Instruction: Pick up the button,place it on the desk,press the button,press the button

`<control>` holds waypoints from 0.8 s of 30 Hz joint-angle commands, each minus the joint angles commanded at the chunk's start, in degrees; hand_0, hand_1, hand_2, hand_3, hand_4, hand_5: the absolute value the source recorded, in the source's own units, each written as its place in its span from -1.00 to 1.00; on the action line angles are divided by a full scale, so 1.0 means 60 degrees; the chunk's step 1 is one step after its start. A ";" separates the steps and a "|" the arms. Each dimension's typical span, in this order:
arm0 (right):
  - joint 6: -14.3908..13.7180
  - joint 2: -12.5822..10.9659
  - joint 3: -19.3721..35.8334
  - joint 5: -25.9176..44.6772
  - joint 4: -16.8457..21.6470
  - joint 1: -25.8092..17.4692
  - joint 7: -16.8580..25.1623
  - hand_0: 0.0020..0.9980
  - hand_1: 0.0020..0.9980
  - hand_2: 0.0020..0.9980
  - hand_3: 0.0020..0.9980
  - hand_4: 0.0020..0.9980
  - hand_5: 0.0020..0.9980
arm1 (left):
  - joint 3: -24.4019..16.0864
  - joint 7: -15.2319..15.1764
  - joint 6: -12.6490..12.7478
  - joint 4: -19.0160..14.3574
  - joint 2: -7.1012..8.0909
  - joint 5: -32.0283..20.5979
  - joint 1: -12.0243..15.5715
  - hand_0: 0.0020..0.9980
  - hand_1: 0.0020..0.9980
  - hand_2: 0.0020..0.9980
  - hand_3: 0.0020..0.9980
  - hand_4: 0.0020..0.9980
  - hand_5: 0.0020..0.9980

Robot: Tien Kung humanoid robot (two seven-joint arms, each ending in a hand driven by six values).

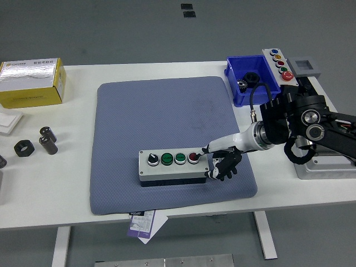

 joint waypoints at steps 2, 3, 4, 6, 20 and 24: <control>-0.0022 0.0020 -0.0070 -0.0038 -0.0011 0.0001 0.0000 -0.25 -0.28 -0.20 0.97 -0.11 -0.15 | -0.0003 0.0002 0.0001 -0.0001 0.0000 0.0000 -0.0003 0.45 0.41 0.25 0.24 0.44 -0.56; -0.0031 0.0021 -0.0097 -0.0057 -0.0006 0.0002 0.0000 -0.25 -0.28 -0.20 0.97 -0.11 -0.15 | -0.0004 0.0003 0.0001 -0.0002 0.0000 0.0002 -0.0001 0.45 0.41 0.25 0.24 0.44 -0.56; -0.0040 0.0008 -0.0117 -0.0068 0.0015 0.0002 0.0000 -0.25 -0.28 -0.20 0.97 -0.11 -0.15 | -0.0008 0.0008 0.0002 -0.0003 0.0001 0.0003 0.0004 0.45 0.41 0.25 0.24 0.44 -0.56; -0.0044 -0.0056 -0.0042 -0.0057 0.0094 -0.0021 0.0000 -0.25 -0.28 -0.20 0.97 -0.11 -0.15 | -0.0008 0.0010 0.0005 -0.0005 0.0003 -0.0005 0.0016 0.45 0.41 0.25 0.24 0.44 -0.56; -0.1605 -0.0259 0.3133 -0.0750 0.0172 -0.1695 0.1423 -0.15 -0.13 -0.07 0.93 -0.06 -0.17 | 0.0046 -0.0013 -0.0007 0.0000 -0.0026 -0.0072 0.0052 0.45 0.40 0.25 0.24 0.44 -0.56; -0.3092 0.0517 0.3060 -0.1707 -0.0848 -0.2512 0.2667 -0.15 -0.13 -0.07 0.93 -0.06 -0.17 | 0.0092 -0.0041 -0.0014 0.0009 -0.0039 -0.0116 0.0024 0.45 0.40 0.25 0.24 0.44 -0.56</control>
